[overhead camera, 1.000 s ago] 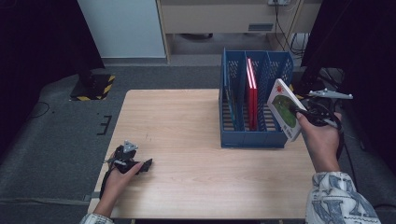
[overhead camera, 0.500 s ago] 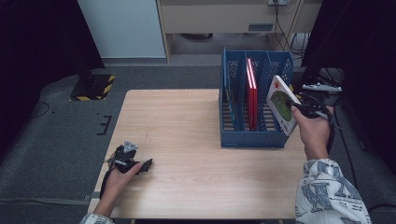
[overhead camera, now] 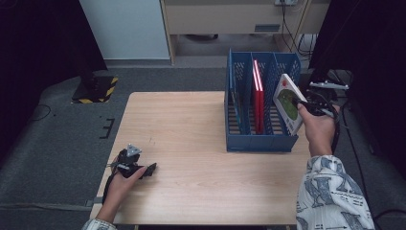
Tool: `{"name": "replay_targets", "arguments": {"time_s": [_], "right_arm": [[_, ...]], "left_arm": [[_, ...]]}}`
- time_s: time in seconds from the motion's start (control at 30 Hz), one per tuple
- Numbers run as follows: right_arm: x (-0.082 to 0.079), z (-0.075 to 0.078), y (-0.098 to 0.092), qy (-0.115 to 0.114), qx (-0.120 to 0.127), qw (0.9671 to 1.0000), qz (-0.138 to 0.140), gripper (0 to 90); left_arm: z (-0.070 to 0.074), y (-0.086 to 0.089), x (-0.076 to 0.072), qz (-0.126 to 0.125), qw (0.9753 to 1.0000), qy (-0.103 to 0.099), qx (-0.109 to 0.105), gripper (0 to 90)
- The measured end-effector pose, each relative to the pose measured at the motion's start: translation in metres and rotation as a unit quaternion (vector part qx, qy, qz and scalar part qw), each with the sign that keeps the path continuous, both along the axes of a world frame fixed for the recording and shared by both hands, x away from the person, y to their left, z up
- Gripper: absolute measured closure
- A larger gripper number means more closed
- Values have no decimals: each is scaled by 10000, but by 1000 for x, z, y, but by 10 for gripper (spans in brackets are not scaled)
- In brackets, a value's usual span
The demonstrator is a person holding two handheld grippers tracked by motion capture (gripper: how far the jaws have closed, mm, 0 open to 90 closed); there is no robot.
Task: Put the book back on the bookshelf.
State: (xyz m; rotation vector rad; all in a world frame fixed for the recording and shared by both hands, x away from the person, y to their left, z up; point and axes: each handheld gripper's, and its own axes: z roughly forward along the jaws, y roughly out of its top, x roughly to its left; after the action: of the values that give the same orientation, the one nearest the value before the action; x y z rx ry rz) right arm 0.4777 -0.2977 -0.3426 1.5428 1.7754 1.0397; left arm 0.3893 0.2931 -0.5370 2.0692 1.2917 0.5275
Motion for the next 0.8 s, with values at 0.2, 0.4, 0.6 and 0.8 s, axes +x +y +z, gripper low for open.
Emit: {"name": "replay_targets", "arguments": {"time_s": [0.2, 0.4, 0.6, 0.8], "right_arm": [[6, -3, 0, 28, -25, 10000, -42, 763], [14, -5, 2, 40, -23, 9999, -92, 763], [25, -12, 6, 84, -53, 9998, -154, 763], [33, -19, 9, 139, -142, 9996, -193, 763]], "left_arm": [[0, 0, 0, -12, 10000, 3, 11, 0], [0, 0, 0, -10, 10000, 2, 12, 0], [0, 0, 0, -11, 10000, 3, 11, 0], [0, 0, 1, -18, 10000, 3, 12, 0]]}}
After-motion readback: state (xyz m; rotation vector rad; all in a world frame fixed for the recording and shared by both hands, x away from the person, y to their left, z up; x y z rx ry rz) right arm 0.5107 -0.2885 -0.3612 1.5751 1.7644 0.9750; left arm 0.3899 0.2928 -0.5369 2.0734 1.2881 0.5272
